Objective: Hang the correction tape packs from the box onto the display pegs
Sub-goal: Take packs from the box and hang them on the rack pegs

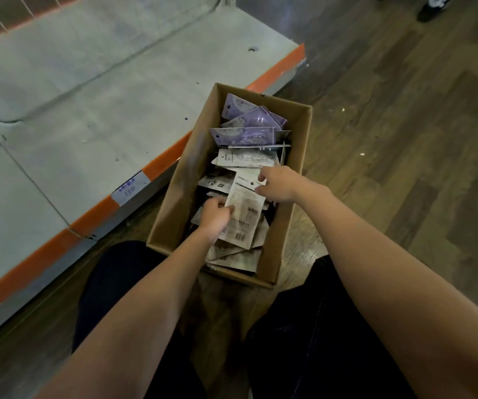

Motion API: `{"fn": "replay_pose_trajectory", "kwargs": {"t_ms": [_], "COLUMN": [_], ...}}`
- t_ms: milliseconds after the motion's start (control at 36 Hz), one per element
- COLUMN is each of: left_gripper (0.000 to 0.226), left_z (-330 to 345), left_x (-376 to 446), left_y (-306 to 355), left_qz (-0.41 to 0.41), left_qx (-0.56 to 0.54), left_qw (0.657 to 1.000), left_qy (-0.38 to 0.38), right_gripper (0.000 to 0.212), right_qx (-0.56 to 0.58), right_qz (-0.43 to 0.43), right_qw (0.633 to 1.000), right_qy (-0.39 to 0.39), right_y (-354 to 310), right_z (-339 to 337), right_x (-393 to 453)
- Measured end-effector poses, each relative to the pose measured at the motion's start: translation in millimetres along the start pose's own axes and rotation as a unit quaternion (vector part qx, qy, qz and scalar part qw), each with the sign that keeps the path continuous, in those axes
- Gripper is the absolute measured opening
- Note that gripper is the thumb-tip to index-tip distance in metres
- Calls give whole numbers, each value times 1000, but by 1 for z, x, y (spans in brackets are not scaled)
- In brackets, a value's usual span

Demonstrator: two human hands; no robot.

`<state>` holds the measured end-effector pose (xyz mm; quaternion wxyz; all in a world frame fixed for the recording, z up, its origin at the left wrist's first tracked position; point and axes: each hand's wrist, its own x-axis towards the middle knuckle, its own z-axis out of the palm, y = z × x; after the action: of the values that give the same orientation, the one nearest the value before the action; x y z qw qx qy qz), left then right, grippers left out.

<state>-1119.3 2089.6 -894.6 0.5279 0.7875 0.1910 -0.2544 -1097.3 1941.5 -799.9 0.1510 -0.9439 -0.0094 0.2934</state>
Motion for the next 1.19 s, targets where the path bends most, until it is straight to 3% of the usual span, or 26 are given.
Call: {"fn": "replay_pose_trajectory", "kwargs": {"t_ms": [139,333,444,583,778,944,1194], "left_gripper": [9,12,15,16,7,14,13], "left_z": [-16,-21,-23,-25,-30,-32,4], "left_x": [-9,-17,-21,-22,-15,0,17], "left_y": [4,11,18,23,17,17,33], "left_qz": [-9,-2,1,39,36,-17,-63], "left_qx": [-188,-284,-335,-325,-260,-193,-106], "left_qw": [982,959,942,945,964,980,992], "left_qy": [-11,-13,-15,-20,-49,-45,-32], "right_gripper": [43,33,39,36,36,38,37], "right_qx": [37,60,129,215,230,357,297], "right_qz": [22,22,14,-10,3,54,62], "right_qw": [999,998,991,976,967,913,936], "right_qy": [15,-20,-15,25,107,191,178], "right_y": [-1,-11,-18,-25,-18,-2,15], "right_z": [-1,5,5,3,-4,-25,-33], "right_x": [-1,2,1,5,12,15,13]}}
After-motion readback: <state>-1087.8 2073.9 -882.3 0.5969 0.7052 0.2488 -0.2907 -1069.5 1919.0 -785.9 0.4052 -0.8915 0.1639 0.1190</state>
